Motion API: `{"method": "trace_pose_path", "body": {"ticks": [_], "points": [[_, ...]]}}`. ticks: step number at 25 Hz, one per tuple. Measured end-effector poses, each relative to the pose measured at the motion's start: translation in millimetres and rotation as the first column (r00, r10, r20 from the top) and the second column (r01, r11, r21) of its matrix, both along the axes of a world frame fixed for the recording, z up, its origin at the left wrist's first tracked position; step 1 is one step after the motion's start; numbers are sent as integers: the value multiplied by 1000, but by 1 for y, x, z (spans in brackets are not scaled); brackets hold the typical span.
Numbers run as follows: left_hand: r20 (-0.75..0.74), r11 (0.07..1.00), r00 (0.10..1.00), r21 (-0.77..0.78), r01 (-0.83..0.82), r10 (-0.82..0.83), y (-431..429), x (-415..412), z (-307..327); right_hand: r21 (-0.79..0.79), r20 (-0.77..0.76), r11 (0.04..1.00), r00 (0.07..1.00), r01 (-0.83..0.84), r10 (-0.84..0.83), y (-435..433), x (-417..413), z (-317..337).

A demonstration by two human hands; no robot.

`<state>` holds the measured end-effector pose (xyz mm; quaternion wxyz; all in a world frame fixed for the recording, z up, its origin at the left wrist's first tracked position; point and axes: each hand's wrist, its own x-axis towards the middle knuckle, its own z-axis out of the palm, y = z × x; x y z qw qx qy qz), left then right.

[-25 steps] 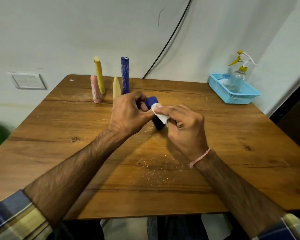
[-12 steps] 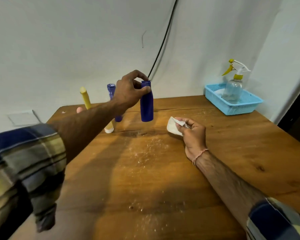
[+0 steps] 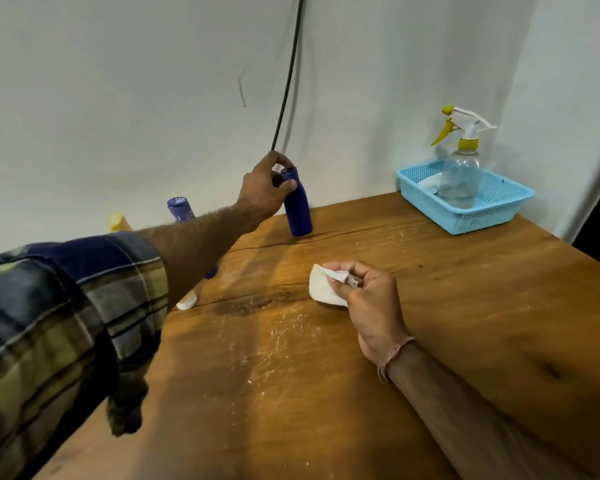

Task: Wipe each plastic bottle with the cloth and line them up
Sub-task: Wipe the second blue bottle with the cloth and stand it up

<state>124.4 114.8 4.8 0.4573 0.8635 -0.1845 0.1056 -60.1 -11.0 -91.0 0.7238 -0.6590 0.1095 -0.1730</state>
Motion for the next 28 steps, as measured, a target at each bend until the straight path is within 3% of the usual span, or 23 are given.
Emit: {"method": "trace_pose_path", "body": {"ticks": [16,20,24,28], "points": [[29,984,999,180,15,-20,35,-25,27,-27,-26,998,998,-59,58,0,-2,1],[180,924,980,353,-146,86,97,-54,75,-44,-31,997,997,-70,69,0,-7,3],[121,842,984,512,-172,127,154,-95,93,-58,4,995,997,-82,82,4,-14,4],[53,746,991,653,-130,126,182,-115,72,-29,19,994,995,-101,102,10,-24,4]]}}
